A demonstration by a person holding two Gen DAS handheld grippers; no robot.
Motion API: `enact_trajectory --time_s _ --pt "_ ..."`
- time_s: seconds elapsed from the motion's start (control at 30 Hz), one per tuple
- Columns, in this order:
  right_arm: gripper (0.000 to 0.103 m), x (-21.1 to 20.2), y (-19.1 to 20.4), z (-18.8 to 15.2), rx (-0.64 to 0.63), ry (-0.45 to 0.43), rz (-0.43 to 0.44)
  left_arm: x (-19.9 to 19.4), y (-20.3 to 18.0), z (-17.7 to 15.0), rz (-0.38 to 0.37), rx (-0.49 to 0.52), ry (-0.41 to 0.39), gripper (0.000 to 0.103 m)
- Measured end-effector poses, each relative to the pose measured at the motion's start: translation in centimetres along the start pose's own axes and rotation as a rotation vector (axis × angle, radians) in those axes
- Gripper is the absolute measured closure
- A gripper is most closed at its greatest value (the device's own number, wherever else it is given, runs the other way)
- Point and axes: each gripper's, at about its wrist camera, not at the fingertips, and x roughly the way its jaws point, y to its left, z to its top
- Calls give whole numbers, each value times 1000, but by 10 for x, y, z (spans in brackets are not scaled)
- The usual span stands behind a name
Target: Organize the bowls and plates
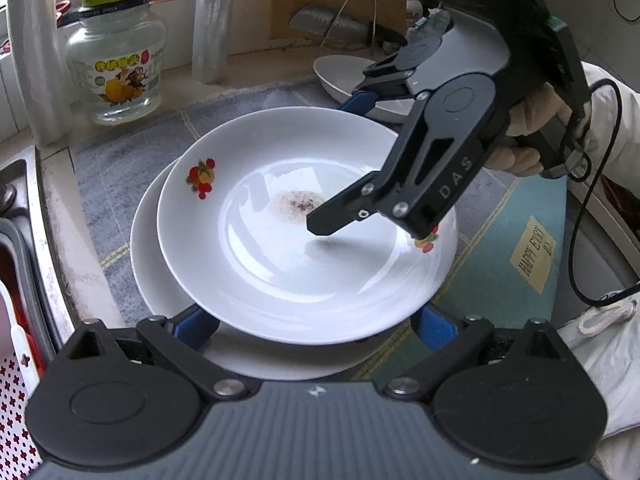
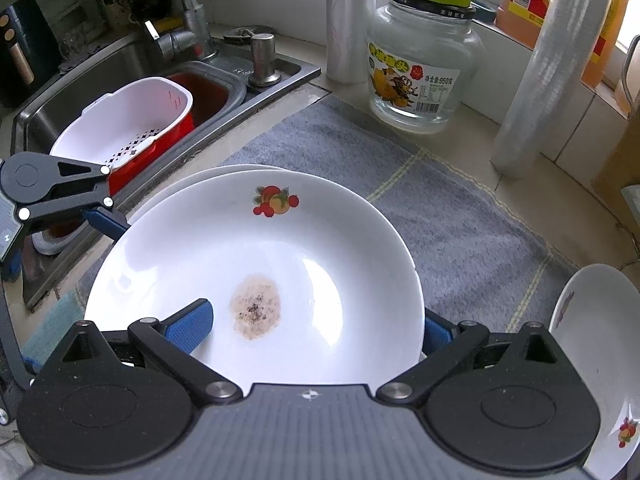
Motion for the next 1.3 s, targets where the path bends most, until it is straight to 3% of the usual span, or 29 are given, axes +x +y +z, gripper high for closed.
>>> enact_trajectory --time_s 0.7,0.87,1.3 --pt "0 -24 -7 -17 96 -58 58 15 0 29 18 10 212 2" --pt "0 -32 -15 -21 143 -95 99 23 -2 32 47 20 233 2" --pt "0 -39 -14 -23 150 -114 93 23 -6 34 72 -10 264 1"
